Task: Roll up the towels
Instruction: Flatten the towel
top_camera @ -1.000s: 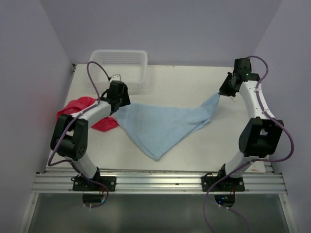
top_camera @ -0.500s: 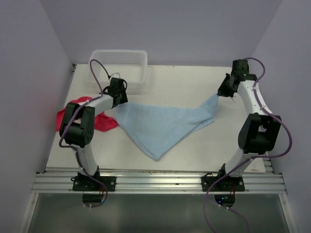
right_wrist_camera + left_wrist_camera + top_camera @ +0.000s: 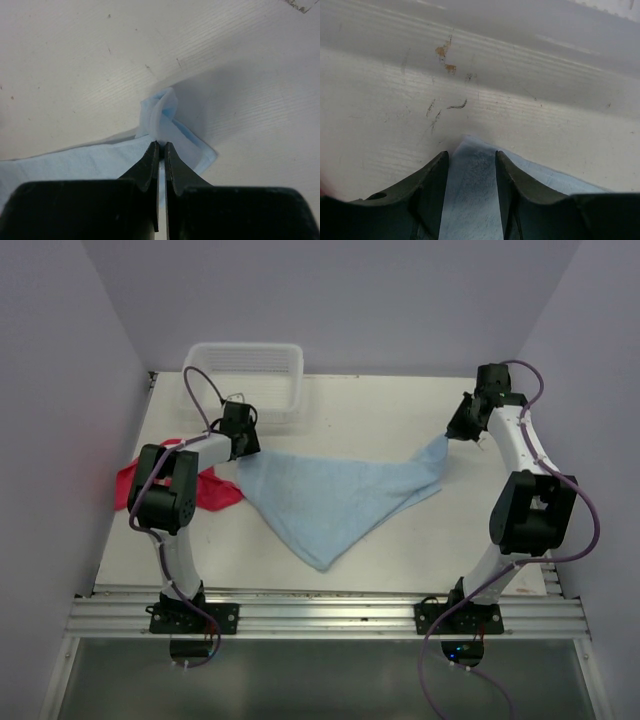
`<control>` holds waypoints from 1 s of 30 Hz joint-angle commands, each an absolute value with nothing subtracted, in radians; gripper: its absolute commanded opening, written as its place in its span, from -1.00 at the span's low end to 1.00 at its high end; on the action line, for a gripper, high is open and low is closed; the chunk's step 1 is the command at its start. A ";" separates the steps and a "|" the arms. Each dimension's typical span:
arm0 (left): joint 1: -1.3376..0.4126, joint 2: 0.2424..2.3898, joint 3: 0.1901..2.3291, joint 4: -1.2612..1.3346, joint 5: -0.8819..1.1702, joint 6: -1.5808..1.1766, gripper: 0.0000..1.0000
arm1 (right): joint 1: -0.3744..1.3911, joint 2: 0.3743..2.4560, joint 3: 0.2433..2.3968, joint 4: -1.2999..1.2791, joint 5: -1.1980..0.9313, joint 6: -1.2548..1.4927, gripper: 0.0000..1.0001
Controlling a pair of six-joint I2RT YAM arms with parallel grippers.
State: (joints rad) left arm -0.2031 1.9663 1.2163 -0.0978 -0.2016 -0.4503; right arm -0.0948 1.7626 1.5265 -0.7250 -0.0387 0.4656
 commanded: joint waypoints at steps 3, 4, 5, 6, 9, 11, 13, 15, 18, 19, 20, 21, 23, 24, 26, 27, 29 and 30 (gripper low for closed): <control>-0.195 1.987 1.240 -0.058 -0.183 -0.437 -0.27 | -0.100 1.759 1.522 -0.706 -0.044 0.446 -1.00; -0.195 1.985 1.235 -0.058 -0.186 -0.437 -0.52 | -0.101 1.759 1.522 -0.706 -0.046 0.446 -1.00; -0.195 1.980 1.226 -0.057 -0.186 -0.437 -0.67 | -0.101 1.759 1.522 -0.706 -0.046 0.445 -1.00; -0.195 1.977 1.223 -0.057 -0.187 -0.437 -0.77 | -0.100 1.759 1.522 -0.707 -0.049 0.446 -1.00; -0.195 1.957 1.215 -0.058 -0.186 -0.443 -1.00 | -0.100 1.753 1.526 -0.715 -0.052 0.448 -1.00; -0.195 1.922 1.198 -0.041 -0.173 -0.445 -1.00 | -0.100 1.747 1.531 -0.724 -0.052 0.448 -1.00; -0.195 1.889 1.189 -0.035 -0.170 -0.448 -1.00 | -0.100 1.738 1.534 -0.732 -0.046 0.448 -1.00; -0.193 1.823 1.166 -0.022 -0.169 -0.449 -1.00 | -0.100 1.723 1.543 -0.745 -0.043 0.449 -1.00; -0.195 1.706 1.118 0.040 -0.149 -0.440 -1.00 | -0.100 1.694 1.552 -0.759 -0.035 0.462 -1.00; -0.195 1.677 1.106 0.061 -0.143 -0.437 -1.00 | -0.100 1.684 1.554 -0.761 -0.034 0.465 -1.00; -0.193 1.620 1.086 0.072 -0.135 -0.428 -1.00 | -0.100 1.675 1.554 -0.761 -0.029 0.472 -1.00; -0.193 1.594 1.074 0.086 -0.129 -0.426 -1.00 | -0.100 1.657 1.555 -0.765 -0.029 0.482 -1.00; -0.195 1.515 1.039 0.100 -0.121 -0.428 -1.00 | -0.100 1.638 1.552 -0.770 -0.031 0.491 -1.00; -0.193 1.491 1.028 0.107 -0.117 -0.428 -1.00 | -0.100 1.628 1.551 -0.769 -0.031 0.505 -1.00; -0.192 1.424 0.997 0.110 -0.120 -0.429 -1.00 | -0.100 1.595 1.548 -0.770 -0.034 0.515 -1.00; -0.190 1.404 0.986 0.113 -0.123 -0.428 -1.00 | -0.100 1.585 1.548 -0.775 -0.034 0.531 -1.00; -0.184 1.346 0.956 0.115 -0.129 -0.428 -1.00 | -0.100 1.554 1.557 -0.785 -0.029 0.549 -1.00; -0.183 1.324 0.945 0.120 -0.130 -0.426 -1.00 | -0.100 1.545 1.563 -0.793 -0.014 0.570 -1.00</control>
